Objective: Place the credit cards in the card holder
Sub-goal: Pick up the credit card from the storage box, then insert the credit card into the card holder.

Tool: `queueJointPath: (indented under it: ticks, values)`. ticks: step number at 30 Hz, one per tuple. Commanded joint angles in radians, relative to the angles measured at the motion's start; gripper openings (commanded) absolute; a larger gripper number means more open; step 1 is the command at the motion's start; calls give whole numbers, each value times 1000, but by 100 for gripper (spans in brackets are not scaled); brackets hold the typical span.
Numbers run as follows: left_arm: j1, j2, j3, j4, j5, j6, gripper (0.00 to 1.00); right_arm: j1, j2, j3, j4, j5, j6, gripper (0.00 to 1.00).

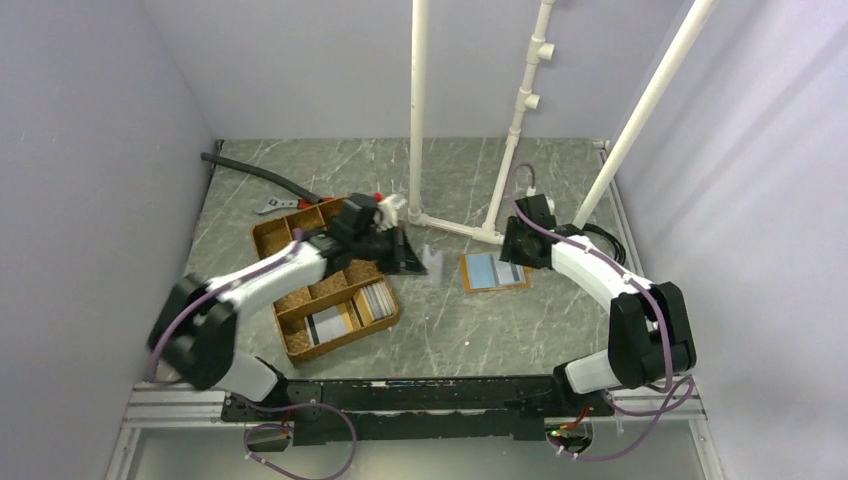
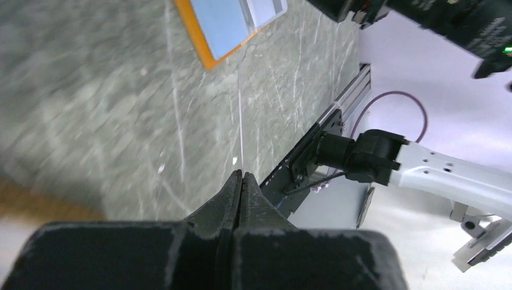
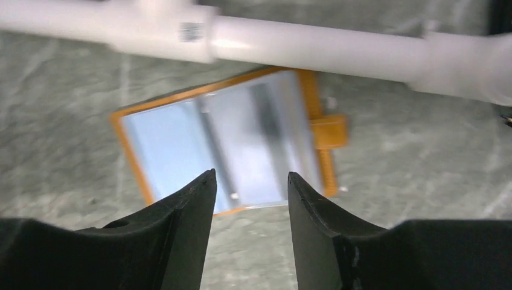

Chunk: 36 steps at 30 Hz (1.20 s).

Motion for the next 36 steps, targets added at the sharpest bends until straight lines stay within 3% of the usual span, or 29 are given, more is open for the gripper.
queueJointPath:
  ticks: [1, 4, 13, 17, 33, 36]
  values:
    - [-107, 252, 160, 250, 70, -25, 0, -107, -4, -31, -26, -9, -36, 45]
    - [-130, 408, 233, 336, 85, -109, 0, -139, 22, -37, -5, -24, -38, 32]
    - [-152, 678, 408, 282, 40, -174, 0, -141, 71, -76, 33, 20, 7, 23]
    - [-153, 721, 426, 295, 41, -206, 0, -141, 76, -121, 56, 7, 53, 16]
    - [-161, 800, 391, 525, 139, -271, 0, -141, 93, -155, 75, -23, 62, 13]
    - [-162, 822, 409, 507, 142, -284, 0, -141, 90, -156, 74, -23, 60, 13]
